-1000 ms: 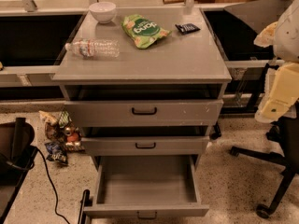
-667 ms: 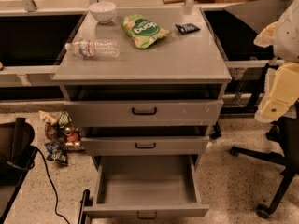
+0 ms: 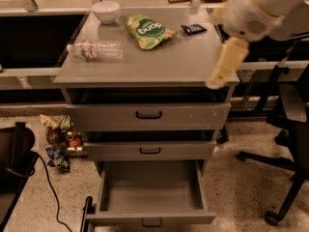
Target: Place water bottle into bottom drawer
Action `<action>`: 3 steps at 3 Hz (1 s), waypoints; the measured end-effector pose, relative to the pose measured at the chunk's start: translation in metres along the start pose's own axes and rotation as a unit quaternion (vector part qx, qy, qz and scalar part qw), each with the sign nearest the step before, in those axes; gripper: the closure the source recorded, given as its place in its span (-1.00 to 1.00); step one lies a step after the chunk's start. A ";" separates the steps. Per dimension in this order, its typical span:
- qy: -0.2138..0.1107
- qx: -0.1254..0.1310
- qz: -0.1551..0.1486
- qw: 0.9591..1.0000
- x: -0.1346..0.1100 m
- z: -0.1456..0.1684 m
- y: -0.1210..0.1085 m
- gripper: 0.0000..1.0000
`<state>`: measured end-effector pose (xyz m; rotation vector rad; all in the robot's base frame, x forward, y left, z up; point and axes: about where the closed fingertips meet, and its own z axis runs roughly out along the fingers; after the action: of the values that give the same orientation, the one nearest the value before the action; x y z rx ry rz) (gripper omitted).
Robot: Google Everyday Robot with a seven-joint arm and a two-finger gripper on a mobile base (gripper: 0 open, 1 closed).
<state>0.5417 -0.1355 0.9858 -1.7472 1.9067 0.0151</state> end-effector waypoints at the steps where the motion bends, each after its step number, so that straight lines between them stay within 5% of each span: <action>1: -0.093 0.004 0.008 0.996 -0.048 0.040 -0.044 -1.00; 3: -0.105 0.024 0.019 0.994 -0.046 0.050 -0.055 -1.00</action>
Offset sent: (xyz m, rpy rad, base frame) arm 0.0455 0.0453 0.0008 0.1449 -0.0275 0.0445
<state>0.6114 -0.0835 0.9807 -1.6102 1.7717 0.1586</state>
